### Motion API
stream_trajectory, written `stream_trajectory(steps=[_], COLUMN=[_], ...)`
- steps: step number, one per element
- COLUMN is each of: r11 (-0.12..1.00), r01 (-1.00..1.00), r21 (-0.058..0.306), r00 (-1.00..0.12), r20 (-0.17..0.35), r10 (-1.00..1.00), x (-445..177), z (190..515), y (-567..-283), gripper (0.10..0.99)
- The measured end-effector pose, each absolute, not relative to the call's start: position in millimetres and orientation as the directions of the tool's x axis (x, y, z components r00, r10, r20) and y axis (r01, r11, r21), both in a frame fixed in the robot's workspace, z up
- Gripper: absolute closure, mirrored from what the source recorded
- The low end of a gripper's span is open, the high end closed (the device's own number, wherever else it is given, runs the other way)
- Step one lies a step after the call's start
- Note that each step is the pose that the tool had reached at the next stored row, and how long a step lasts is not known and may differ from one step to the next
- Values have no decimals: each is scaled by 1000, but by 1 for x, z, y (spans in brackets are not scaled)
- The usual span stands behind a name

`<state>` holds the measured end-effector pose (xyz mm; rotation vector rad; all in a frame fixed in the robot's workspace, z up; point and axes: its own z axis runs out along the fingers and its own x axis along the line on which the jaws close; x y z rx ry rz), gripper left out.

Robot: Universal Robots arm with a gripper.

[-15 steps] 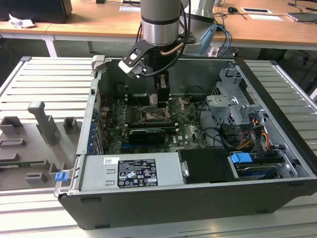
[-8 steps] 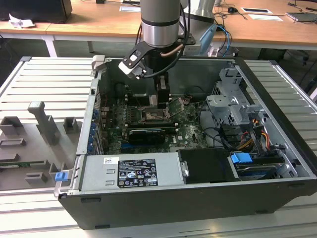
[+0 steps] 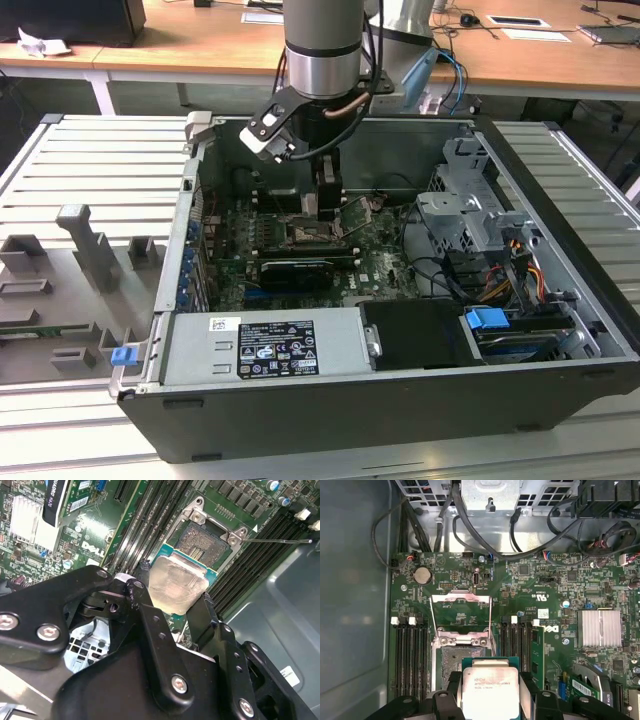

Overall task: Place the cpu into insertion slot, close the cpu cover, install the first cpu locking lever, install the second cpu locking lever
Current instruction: 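Place the cpu into insertion slot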

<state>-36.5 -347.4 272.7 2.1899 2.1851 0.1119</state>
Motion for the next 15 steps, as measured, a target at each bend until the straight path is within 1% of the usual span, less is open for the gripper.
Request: stream_trajectory(steps=[6,10,15], r11=[-5,-7,-9], r01=[996,997,997], r21=[84,83,83], r00=[3,6,7], r20=[19,18,17], r10=[1000,1000,1000], x=[-37,-37,-36], z=[270,267,264], y=[-347,-340,-338], gripper=[545,545,545])
